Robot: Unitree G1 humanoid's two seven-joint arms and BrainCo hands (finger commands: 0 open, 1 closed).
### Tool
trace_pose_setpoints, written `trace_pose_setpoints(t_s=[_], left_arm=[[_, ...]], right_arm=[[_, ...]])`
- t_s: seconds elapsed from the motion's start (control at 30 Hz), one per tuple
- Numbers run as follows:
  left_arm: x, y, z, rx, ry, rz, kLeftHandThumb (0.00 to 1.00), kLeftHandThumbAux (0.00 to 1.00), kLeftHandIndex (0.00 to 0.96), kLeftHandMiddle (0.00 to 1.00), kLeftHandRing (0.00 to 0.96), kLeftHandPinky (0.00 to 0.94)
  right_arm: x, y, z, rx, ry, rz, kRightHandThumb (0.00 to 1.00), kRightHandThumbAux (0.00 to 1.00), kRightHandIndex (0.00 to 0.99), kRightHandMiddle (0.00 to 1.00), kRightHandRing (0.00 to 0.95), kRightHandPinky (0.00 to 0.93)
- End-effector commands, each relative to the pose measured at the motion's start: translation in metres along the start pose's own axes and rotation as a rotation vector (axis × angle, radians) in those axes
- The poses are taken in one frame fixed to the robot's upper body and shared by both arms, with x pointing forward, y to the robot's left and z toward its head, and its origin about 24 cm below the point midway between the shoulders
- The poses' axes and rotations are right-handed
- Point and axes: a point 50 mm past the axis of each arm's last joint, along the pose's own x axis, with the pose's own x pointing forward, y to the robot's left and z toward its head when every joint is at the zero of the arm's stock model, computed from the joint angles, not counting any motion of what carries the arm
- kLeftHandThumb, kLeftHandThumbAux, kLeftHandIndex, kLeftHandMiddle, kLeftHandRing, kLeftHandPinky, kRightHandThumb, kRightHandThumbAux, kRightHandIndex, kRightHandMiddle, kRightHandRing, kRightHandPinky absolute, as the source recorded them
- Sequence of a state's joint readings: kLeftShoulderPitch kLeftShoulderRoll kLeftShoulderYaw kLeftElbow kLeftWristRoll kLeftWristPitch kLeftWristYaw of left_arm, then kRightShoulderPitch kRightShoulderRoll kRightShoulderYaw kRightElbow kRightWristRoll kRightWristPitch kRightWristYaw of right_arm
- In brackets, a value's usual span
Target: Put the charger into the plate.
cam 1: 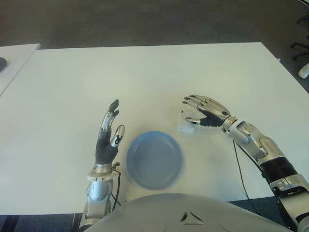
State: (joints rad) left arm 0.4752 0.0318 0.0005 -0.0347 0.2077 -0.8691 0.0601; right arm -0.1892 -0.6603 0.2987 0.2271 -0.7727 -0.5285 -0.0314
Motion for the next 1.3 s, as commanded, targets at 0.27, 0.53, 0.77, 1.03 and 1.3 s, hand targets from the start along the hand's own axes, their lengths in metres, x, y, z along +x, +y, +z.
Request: trace_pose_setpoints(t_s=[0.27, 0.53, 0.77, 1.03, 1.3], left_arm=[[-0.003, -0.001, -0.004, -0.014, 0.025, -0.002, 0.319, 0.273, 0.066, 0.040, 0.026, 0.057], [-0.005, -0.002, -0.004, -0.008, 0.027, -0.009, 0.324, 0.276, 0.065, 0.041, 0.026, 0.053], [-0.005, -0.002, -0.004, 0.002, 0.033, -0.007, 0.311, 0.278, 0.063, 0.039, 0.024, 0.042], [-0.007, 0.000, -0.001, 0.001, 0.025, -0.003, 0.309, 0.285, 0.064, 0.040, 0.024, 0.047], [-0.010, 0.002, 0.003, 0.020, 0.030, -0.009, 0.310, 0.282, 0.060, 0.037, 0.021, 0.050]], right_arm=[[0.002, -0.031, -0.001, -0.022, -0.203, -0.149, 0.295, 0.098, 0.000, 0.000, 0.000, 0.000], [0.001, -0.029, 0.000, -0.035, -0.320, -0.129, 0.311, 0.142, 0.000, 0.000, 0.000, 0.003], [-0.002, -0.019, 0.001, -0.063, -0.404, -0.060, 0.324, 0.194, 0.000, 0.000, 0.000, 0.011], [-0.014, -0.006, 0.007, -0.122, -0.536, 0.013, 0.290, 0.211, 0.000, 0.000, 0.000, 0.001], [-0.006, -0.006, -0.002, -0.274, -0.622, 0.101, 0.255, 0.238, 0.000, 0.000, 0.000, 0.000]])
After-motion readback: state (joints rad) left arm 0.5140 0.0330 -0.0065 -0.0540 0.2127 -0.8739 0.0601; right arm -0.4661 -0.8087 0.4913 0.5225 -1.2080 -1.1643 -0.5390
